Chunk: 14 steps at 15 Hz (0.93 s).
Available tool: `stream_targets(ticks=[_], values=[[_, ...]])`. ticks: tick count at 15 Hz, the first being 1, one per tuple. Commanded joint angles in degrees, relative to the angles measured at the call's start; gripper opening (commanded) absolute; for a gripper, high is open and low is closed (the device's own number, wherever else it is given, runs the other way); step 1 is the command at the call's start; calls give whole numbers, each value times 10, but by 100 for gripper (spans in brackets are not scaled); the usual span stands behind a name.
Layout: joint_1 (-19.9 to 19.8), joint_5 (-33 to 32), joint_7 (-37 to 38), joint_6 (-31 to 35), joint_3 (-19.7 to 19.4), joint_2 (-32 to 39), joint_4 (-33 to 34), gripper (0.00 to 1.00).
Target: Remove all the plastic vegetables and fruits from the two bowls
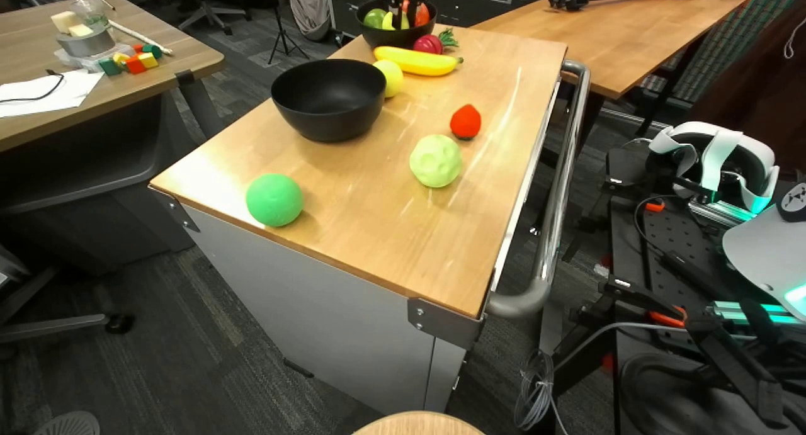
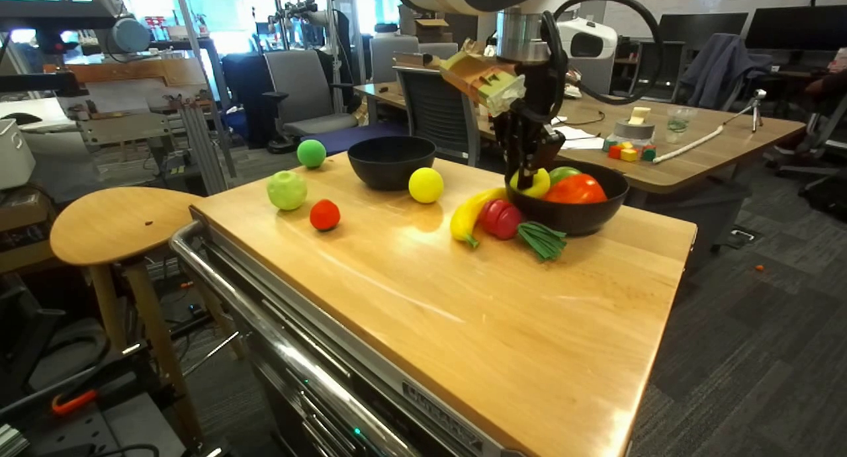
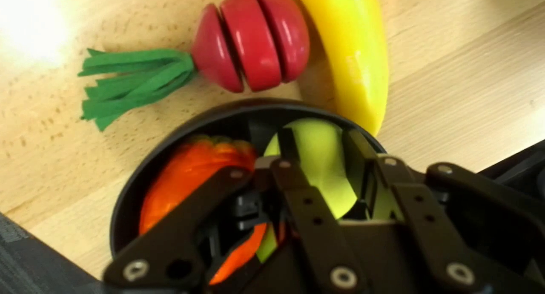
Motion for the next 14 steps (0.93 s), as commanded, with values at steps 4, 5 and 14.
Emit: stream_targets(ticks=[4,5,14], values=[[-10,45,-27,-18,17,-73,-45,11],[-11,51,-37,-13,19,-87,-56,11],[0,77,-203,-29,24,-202,-207,11]])
